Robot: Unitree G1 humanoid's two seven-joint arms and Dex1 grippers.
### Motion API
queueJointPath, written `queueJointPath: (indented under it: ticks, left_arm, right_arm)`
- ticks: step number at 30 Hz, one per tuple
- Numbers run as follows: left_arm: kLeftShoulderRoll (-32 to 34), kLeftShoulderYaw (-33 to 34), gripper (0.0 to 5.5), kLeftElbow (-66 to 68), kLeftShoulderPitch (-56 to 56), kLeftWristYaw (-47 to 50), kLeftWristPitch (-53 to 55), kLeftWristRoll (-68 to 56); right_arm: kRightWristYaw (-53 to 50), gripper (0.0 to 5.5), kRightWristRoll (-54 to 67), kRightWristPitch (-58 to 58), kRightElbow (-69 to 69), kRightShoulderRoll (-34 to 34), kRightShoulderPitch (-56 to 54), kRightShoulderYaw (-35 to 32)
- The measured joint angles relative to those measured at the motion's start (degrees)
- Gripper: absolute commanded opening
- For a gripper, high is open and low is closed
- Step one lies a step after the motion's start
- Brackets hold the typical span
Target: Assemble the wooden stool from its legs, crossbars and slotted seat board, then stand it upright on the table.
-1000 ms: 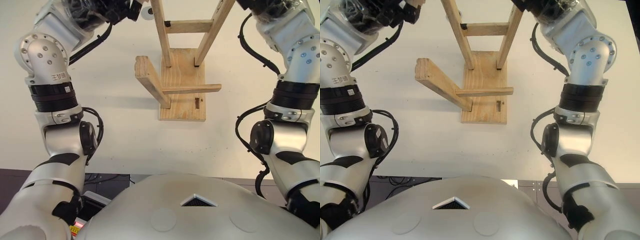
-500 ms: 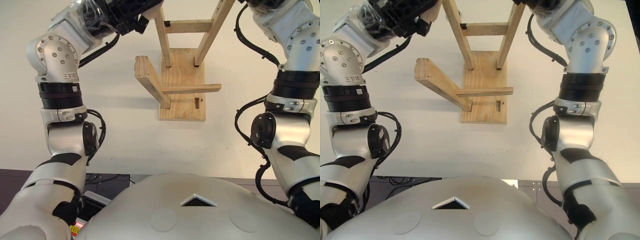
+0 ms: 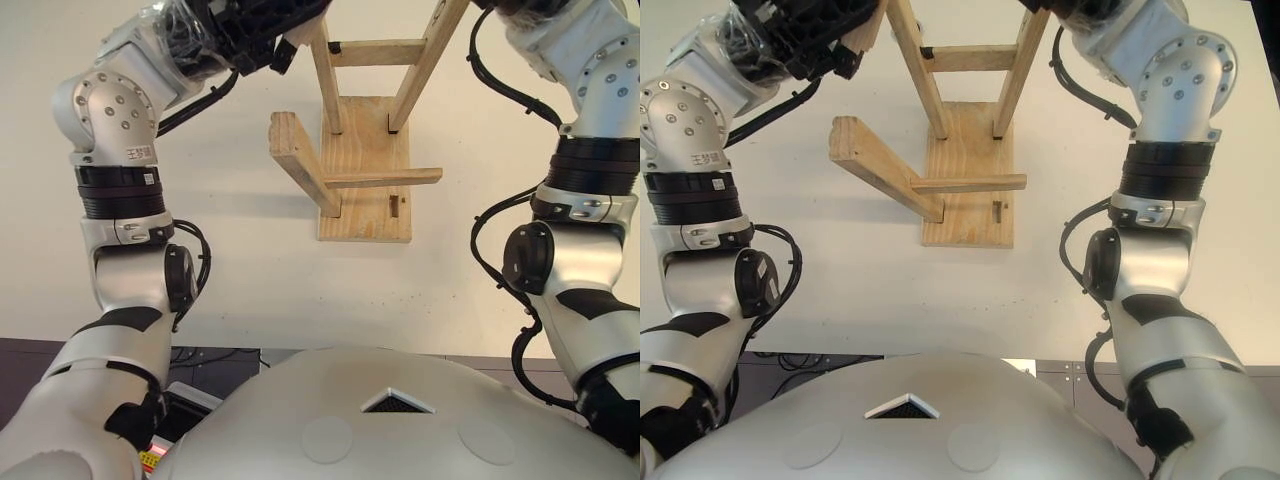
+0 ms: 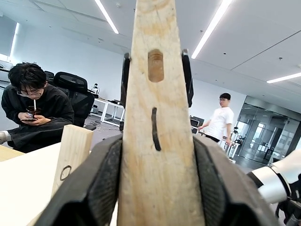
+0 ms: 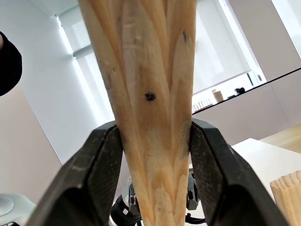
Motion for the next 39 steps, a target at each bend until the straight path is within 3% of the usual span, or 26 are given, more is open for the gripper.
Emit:
queueJointPath:
  ticks: [8,18,24,31,39]
  left_arm:
    - [3.51,-1.04,3.90,2.15,6.34,-2.50,-2.14,4.42]
    - [3.00,0.19,3.90,0.16,16.97,0.97,-6.72,6.69]
    - [2.82,0.74,3.90,-1.18,20.06,3.31,-6.76,7.51]
    - [2.03,0.95,3.90,-1.80,21.03,5.11,-6.86,7.52]
    - [1.10,1.52,3.90,-0.50,20.99,7.43,-8.36,8.25]
  right_arm:
    - [2.50,2.05,-6.24,-2.41,-1.11,-2.82,6.59,-0.03]
    - [8.76,2.05,-17.86,-9.60,-4.15,-9.85,22.85,0.63]
    - [10.71,2.05,-18.14,-8.78,-8.77,-14.22,29.49,-0.30]
    - [11.24,2.05,-18.32,-7.62,-12.59,-14.31,33.52,0.19]
    - [13.80,2.02,-22.69,-20.30,-10.58,-14.04,34.94,4.69]
